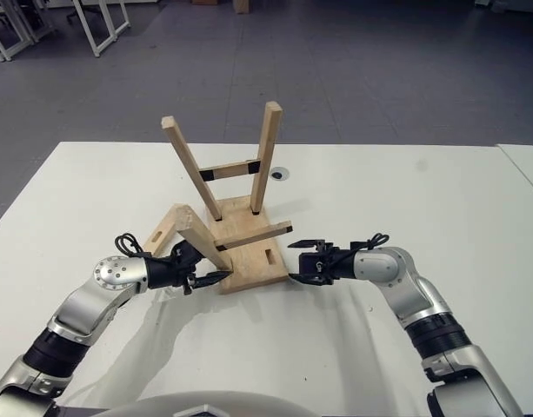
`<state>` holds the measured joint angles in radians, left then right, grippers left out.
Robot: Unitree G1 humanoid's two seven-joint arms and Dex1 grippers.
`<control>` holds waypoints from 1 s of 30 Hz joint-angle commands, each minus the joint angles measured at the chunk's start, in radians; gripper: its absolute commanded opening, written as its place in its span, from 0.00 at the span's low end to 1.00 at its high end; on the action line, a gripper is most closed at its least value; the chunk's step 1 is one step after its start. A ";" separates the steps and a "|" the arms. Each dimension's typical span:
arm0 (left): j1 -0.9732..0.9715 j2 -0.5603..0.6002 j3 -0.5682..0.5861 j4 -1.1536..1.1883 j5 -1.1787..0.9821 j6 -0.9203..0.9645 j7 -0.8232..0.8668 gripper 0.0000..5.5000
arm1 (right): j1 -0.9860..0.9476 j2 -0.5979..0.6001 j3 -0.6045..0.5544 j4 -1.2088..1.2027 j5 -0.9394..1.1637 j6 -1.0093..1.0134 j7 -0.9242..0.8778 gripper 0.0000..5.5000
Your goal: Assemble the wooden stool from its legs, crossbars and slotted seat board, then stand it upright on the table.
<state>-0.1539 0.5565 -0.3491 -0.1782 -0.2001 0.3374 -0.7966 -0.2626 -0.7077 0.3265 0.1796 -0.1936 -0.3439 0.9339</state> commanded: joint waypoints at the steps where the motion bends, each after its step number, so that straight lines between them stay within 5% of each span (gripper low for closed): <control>1: -0.010 -0.009 0.017 -0.034 0.010 -0.001 0.002 0.59 | -0.005 0.000 -0.001 -0.010 -0.004 0.000 -0.001 0.60; 5: 0.089 0.072 0.045 -0.127 -0.022 0.044 -0.050 0.71 | -0.006 -0.002 0.001 -0.001 -0.014 -0.005 -0.007 0.60; 10: 0.198 0.164 0.138 -0.197 -0.029 0.089 -0.044 0.72 | 0.000 0.000 0.009 0.005 -0.032 -0.013 -0.020 0.60; 25: -0.089 -0.152 0.023 0.273 0.215 0.006 0.224 0.72 | -0.026 0.061 0.035 0.015 -0.049 0.012 -0.037 0.60; 30: -0.135 -0.149 0.096 0.321 0.240 -0.022 0.278 0.72 | -0.038 0.068 0.029 0.034 -0.066 0.024 -0.062 0.60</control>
<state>-0.2799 0.3974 -0.2889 0.1627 0.0362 0.3179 -0.5349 -0.2810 -0.6449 0.3536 0.2117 -0.2451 -0.3289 0.8790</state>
